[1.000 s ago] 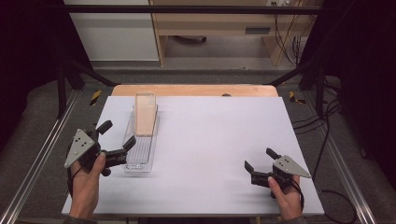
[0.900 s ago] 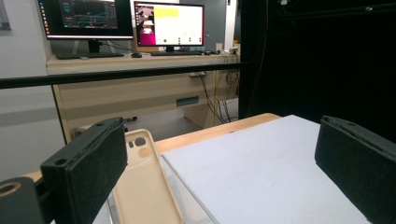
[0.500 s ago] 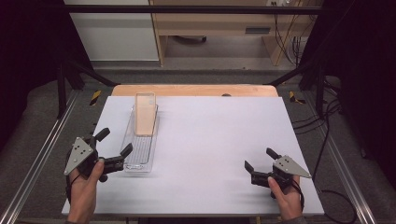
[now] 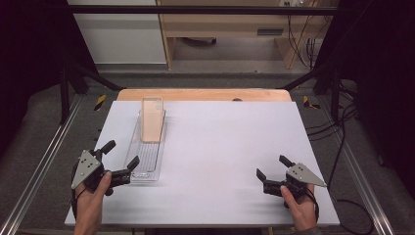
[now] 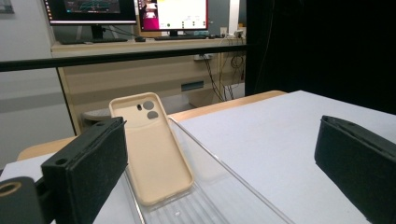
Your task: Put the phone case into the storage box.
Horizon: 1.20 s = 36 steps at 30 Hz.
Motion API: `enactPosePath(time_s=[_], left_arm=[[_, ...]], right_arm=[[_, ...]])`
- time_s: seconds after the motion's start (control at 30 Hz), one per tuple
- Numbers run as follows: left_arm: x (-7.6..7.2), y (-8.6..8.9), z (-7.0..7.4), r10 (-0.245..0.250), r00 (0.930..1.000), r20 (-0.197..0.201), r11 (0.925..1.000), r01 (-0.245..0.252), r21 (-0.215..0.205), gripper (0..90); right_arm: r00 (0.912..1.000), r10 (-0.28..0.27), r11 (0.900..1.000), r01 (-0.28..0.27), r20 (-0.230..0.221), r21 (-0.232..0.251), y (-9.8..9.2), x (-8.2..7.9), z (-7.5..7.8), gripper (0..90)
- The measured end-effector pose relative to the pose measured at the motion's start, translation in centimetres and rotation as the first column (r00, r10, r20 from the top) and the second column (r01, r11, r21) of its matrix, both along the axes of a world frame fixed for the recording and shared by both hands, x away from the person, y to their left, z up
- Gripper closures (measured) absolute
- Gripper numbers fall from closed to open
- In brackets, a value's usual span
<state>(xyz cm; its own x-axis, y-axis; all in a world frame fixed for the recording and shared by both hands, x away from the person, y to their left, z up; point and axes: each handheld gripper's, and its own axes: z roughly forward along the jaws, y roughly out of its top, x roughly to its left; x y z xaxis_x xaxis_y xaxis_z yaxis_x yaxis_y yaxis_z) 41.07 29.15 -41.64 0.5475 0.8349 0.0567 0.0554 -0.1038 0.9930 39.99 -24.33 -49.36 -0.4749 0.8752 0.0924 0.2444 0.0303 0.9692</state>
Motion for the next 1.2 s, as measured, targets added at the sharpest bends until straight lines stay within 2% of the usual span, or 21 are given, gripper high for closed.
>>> enactPosePath(time_s=[0.27, 0.6, 0.83, 0.97, 1.2], left_arm=[[0.0, 0.2, -0.9, 0.000, 1.0000, -0.005, 1.0000, 0.000, 0.007, 2.3], [0.4, 0.4, -2.1, 0.004, 0.9998, -0.017, 0.9999, -0.004, -0.012, 2.4], [0.6, 0.1, -2.8, 0.002, 1.0000, -0.005, 0.9999, -0.002, 0.013, 2.4], [0.6, -0.2, -3.2, -0.001, 1.0000, 0.007, 0.9988, 0.001, 0.048, 2.4], [0.9, -0.4, -3.9, -0.004, 0.9999, 0.013, 0.9984, 0.003, 0.057, 2.3]], right_arm=[[1.0000, 0.001, 1.000, -0.001, -0.003, 0.001, 0.0, 0.1, -0.1, 2.3], [1.0000, -0.004, 1.000, 0.004, -0.003, -0.004, 0.0, 0.1, -0.1, 2.3], [0.9999, -0.007, 1.000, 0.008, 0.014, -0.024, -0.1, 0.1, -0.2, 2.4], [0.9993, -0.023, 0.999, 0.024, 0.030, -0.033, -0.3, 0.1, -0.2, 2.2], [0.9977, -0.041, 0.998, 0.044, 0.053, -0.053, -0.5, 0.1, -0.3, 2.5]])
